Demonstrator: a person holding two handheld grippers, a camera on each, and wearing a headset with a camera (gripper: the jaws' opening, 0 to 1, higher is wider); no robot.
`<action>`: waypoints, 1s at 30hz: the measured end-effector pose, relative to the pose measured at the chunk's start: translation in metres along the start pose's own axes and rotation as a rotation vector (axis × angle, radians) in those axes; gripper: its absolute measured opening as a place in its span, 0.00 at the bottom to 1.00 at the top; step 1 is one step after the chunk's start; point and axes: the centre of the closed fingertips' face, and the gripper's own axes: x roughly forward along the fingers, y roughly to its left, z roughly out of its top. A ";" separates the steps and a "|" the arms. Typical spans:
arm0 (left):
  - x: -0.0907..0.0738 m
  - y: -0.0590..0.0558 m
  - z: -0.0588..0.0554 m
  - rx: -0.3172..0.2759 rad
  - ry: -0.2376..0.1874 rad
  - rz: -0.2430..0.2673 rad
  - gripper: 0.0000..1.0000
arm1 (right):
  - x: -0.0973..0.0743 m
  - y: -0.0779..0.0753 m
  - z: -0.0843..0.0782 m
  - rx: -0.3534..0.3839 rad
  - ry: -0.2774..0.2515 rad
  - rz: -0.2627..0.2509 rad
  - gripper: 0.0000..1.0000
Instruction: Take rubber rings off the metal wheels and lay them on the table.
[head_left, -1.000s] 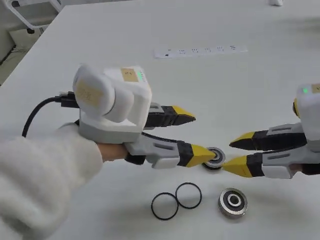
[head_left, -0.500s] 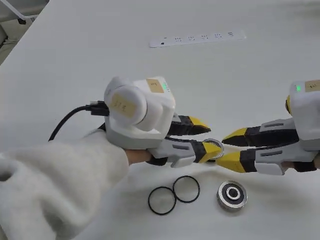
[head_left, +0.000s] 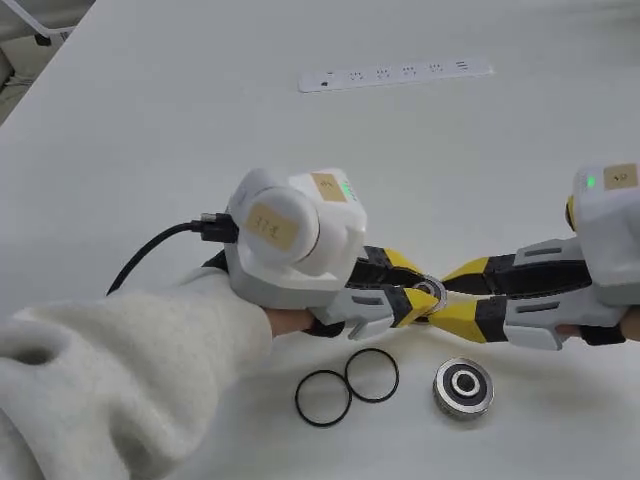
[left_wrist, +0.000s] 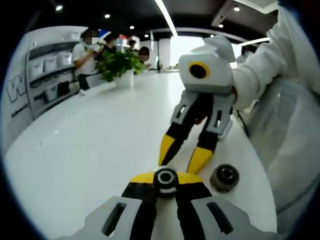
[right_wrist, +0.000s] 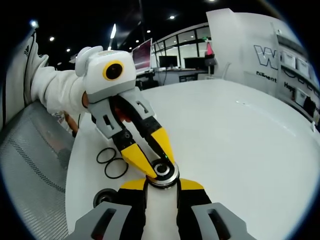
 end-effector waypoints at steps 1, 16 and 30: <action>0.000 -0.001 0.000 0.000 -0.001 0.001 0.15 | 0.000 0.000 0.000 -0.002 0.003 -0.002 0.19; -0.004 -0.006 0.001 -0.007 -0.036 0.006 0.14 | -0.003 0.002 -0.002 -0.033 0.024 0.002 0.14; -0.007 -0.007 0.003 -0.015 -0.031 0.014 0.14 | -0.004 0.002 -0.001 -0.075 0.006 0.010 0.17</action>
